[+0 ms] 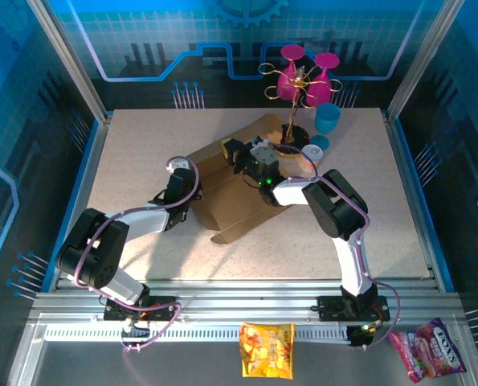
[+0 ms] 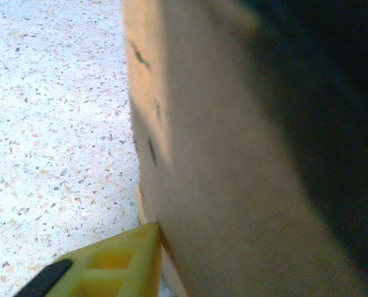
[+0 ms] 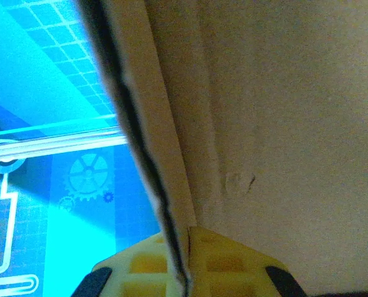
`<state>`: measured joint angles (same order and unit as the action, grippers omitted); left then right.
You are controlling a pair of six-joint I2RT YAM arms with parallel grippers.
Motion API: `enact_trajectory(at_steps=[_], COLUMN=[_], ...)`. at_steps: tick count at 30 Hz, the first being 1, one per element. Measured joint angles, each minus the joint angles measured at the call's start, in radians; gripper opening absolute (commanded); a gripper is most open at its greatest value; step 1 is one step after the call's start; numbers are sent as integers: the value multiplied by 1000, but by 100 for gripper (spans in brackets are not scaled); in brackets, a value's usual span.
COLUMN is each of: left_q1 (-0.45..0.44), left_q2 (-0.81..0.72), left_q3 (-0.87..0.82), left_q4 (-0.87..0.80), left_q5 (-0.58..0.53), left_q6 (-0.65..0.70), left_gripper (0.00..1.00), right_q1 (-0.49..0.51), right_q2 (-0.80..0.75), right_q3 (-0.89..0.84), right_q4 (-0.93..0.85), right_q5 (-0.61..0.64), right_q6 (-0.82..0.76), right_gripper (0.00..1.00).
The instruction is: Fold the paper box
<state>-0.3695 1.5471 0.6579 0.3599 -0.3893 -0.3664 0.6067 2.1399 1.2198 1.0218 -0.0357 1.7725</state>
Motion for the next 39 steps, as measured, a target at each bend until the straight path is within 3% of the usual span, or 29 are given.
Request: enact_trajectory(at_steps=[7, 19, 32, 39], left_q1=[3, 3, 19, 71], left_q2=[30, 37, -100, -167], left_q3=[41, 103, 62, 42], left_q4=[-44, -161, -206, -229], left_q5=[-30, -79, -77, -36], left_q6=[-8, -27, 30, 73], left_gripper=[0, 0, 0, 0], right_q1=[0, 13, 43, 38], right_q2=[0, -11, -102, -254], right_q3=[0, 17, 3, -55], right_q4=[-8, -53, -161, -255], right_q5=[34, 73, 77, 78], right_q6=[3, 7, -19, -56], right_gripper=[0, 0, 51, 60])
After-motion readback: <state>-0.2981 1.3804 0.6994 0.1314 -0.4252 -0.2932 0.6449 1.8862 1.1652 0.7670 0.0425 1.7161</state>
